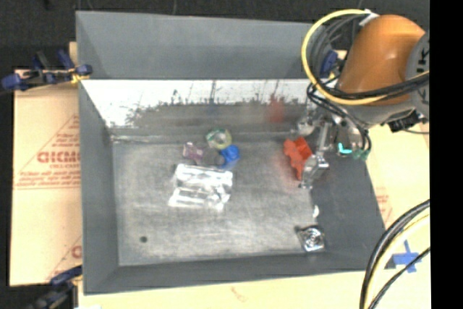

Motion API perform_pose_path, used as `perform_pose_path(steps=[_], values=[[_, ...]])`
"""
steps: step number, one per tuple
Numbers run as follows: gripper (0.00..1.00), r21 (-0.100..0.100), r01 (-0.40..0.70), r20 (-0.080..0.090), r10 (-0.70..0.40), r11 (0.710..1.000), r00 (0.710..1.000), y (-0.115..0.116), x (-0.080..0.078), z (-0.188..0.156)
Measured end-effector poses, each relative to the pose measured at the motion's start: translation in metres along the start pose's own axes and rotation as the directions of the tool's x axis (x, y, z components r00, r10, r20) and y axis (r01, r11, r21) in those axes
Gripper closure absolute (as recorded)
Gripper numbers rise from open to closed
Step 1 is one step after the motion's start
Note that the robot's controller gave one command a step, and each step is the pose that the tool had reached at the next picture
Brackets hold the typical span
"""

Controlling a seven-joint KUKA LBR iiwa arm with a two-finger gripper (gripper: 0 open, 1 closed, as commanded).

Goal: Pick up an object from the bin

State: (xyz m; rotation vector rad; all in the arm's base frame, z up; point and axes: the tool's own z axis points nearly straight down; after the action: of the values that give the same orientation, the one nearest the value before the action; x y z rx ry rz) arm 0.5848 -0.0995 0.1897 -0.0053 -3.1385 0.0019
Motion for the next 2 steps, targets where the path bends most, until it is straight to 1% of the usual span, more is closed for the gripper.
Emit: perform_pose_path(steps=[1, 2], values=[[0.0, -0.004, -0.211, 0.006, 0.211, 0.978, 0.977, 0.033, -0.033, 0.044], [0.0, -0.003, -0.159, 0.007, 0.16, 0.987, 0.987, 0.08, -0.066, 0.076]])
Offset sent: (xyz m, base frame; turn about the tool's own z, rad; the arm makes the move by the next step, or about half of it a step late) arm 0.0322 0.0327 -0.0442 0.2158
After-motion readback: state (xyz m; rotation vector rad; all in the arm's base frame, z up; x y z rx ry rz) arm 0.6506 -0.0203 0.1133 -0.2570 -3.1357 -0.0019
